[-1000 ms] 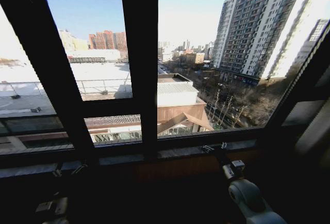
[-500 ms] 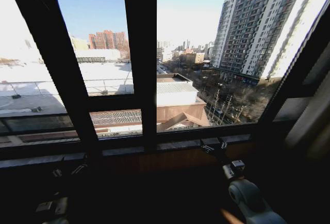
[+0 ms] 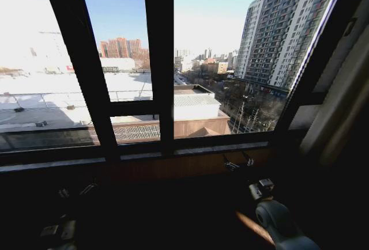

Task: Open the curtains by pulling them apart, changing their state from closed to fully open.

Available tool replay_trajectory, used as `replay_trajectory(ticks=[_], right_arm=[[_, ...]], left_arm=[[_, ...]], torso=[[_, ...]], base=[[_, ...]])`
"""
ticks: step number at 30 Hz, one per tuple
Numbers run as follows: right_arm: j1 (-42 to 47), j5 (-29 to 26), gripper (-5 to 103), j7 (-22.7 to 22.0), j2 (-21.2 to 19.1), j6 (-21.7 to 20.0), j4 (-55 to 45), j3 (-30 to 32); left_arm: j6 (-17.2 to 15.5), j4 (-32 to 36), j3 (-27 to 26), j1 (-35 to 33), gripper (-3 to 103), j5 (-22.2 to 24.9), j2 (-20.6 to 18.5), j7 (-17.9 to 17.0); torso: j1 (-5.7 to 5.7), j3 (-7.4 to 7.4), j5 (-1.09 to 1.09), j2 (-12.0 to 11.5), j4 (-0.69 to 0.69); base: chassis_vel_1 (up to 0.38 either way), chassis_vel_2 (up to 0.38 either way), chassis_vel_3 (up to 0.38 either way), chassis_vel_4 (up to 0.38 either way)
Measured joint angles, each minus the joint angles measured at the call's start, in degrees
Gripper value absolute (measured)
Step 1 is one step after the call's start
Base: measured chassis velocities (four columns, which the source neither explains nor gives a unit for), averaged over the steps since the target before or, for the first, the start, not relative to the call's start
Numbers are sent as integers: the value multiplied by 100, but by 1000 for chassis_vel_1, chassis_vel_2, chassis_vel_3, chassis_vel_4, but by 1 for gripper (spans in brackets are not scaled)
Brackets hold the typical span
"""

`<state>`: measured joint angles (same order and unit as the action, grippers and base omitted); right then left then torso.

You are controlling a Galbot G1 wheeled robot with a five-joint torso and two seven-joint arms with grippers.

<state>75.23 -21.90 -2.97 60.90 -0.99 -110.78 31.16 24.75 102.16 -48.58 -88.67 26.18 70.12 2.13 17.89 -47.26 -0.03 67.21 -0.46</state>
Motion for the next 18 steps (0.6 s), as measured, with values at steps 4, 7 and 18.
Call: replay_trajectory(ticks=[4,7,18], right_arm=[[-2,0,100,0,0,0,0,0],[-2,0,100,0,0,0,0,0],[-1,0,100,0,0,0,0,-1]], left_arm=[[0,0,0,2,100,0,0,0],[0,0,1,2,100,0,0,0],[0,0,0,0,100,0,0,0]], torso=[[13,-5,2,-8,2],[12,-4,3,-7,1],[3,-1,1,-2,2]], base=[[-78,0,95,-15],[-111,-3,108,26],[-20,-16,19,29]])
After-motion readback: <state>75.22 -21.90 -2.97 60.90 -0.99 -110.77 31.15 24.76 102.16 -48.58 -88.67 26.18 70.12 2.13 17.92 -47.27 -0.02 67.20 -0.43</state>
